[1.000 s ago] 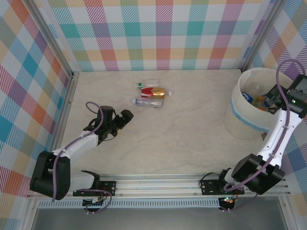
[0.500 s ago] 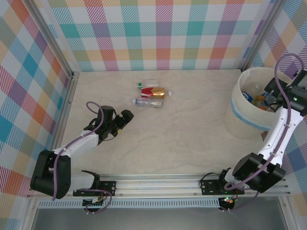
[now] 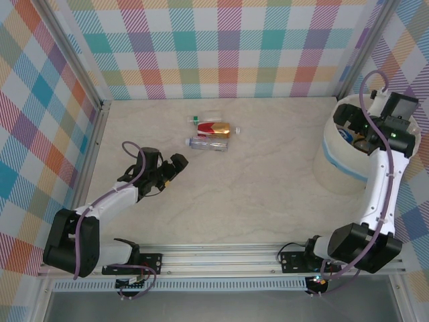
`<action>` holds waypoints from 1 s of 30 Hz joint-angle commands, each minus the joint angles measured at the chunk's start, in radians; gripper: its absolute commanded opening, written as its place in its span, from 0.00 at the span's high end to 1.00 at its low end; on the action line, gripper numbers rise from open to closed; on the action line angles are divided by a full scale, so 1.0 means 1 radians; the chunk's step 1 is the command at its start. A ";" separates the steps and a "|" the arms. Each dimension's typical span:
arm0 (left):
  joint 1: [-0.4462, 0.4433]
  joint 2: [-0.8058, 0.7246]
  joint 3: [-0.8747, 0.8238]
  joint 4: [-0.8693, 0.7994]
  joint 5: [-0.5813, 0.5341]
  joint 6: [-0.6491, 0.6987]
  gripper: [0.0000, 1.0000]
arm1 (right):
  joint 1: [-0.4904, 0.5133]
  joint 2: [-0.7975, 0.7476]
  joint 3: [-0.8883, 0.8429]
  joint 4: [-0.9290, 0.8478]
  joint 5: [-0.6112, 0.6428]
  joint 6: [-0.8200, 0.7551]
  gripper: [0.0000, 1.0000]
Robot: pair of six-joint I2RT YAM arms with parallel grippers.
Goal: Put the plastic bottles in the bin
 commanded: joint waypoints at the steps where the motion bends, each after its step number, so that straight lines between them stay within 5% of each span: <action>1: 0.008 0.031 0.079 -0.012 0.042 0.086 0.00 | 0.061 -0.111 -0.010 0.045 -0.174 0.068 0.00; 7: -0.015 0.148 0.209 -0.084 -0.040 0.088 0.00 | 0.162 -0.259 -0.264 0.394 -0.434 0.310 0.01; 15: -0.018 0.309 0.308 0.044 -0.179 -0.196 0.06 | 0.368 -0.275 -0.374 0.417 -0.337 0.337 0.00; 20: -0.018 0.446 0.380 0.105 -0.199 -0.398 0.20 | 0.447 -0.293 -0.436 0.435 -0.276 0.361 0.00; 30: -0.006 0.653 0.548 0.124 -0.229 -0.524 0.39 | 0.500 -0.332 -0.464 0.383 -0.236 0.353 0.00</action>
